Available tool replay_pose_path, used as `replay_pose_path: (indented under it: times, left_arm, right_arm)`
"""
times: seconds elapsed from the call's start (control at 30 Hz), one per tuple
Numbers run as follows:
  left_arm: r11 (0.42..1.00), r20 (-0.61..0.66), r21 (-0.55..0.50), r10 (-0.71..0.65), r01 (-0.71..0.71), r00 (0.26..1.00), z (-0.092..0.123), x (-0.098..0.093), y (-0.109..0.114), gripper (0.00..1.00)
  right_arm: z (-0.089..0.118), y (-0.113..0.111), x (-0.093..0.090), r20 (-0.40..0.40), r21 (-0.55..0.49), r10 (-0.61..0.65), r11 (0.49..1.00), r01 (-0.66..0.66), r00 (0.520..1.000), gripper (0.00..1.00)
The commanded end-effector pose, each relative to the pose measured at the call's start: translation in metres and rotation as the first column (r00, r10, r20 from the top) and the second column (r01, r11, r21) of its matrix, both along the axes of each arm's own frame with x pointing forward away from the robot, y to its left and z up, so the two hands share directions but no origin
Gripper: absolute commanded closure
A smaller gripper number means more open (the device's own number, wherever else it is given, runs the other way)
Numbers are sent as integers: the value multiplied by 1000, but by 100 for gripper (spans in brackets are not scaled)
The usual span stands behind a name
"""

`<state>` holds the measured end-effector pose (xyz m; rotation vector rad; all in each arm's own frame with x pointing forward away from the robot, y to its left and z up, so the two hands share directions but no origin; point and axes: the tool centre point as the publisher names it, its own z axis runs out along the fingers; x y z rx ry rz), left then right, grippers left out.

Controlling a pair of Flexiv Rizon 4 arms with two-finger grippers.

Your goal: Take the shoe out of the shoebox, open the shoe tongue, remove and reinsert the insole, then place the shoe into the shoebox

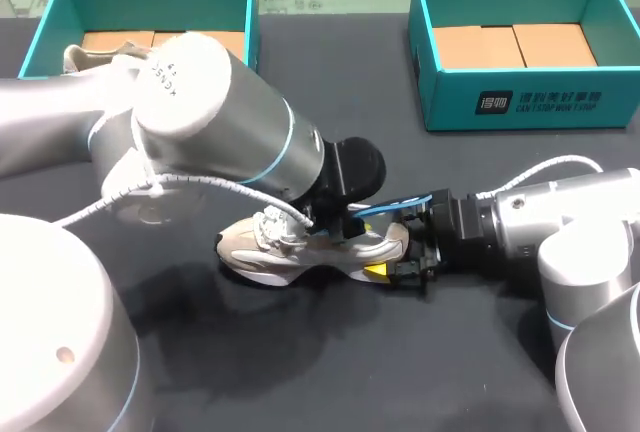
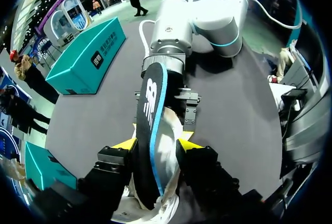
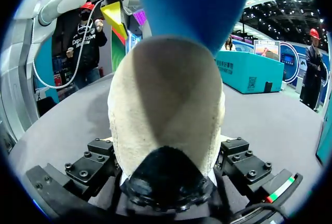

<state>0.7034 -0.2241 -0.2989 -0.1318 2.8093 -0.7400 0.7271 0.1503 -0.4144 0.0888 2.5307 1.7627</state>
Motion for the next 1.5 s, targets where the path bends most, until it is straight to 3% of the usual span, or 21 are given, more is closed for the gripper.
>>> replay_pose_path:
  times: [0.03, 0.13, 0.23, 0.3, 0.37, 0.83, 1.1, 1.2, 1.23, 1.5]
  left_arm:
    - [1000, 9, -28, -12, 13, 1000, -6, -3, -3, 51]
    - [999, 40, -37, -7, 9, 999, -9, -8, -7, 42]
    - [999, 74, -32, 15, -12, 997, -13, -11, -12, 41]
    - [999, 92, -30, 26, -23, 995, -15, -11, -15, 30]
    - [999, 111, -35, 40, -36, 993, -15, -11, -16, 28]
    - [996, 202, -38, 85, -79, 976, -21, 13, -25, 44]
    - [996, 224, -27, 85, -81, 971, -26, 32, -25, 60]
    - [997, 221, -32, 78, -73, 972, -25, 37, -22, 76]
    - [997, 218, -34, 76, -70, 973, -25, 39, -22, 100]
    - [998, 121, -62, 11, -4, 993, -16, 44, -20, 100]
  right_arm:
    - [-2, 2, -1, -1, -5, 0, 1000, 0, 1000, 100]
    - [-2, 2, -1, -1, -5, 0, 1000, 0, 1000, 100]
    - [-2, 2, -1, -1, -5, 0, 1000, 0, 1000, 100]
    - [-2, 2, -1, -1, -5, 0, 1000, 0, 1000, 100]
    - [-2, 2, -1, -1, -5, 0, 1000, 0, 1000, 100]
    - [-2, 2, -1, -1, -5, 0, 1000, 0, 1000, 100]
    - [-2, 2, -1, -1, -5, 0, 1000, 0, 1000, 100]
    - [-2, 2, -1, -1, -5, 0, 1000, 0, 1000, 100]
    - [-2, 2, -1, -1, -5, 0, 1000, 0, 1000, 100]
    - [-2, 2, -1, -1, -5, 0, 1000, 0, 1000, 100]
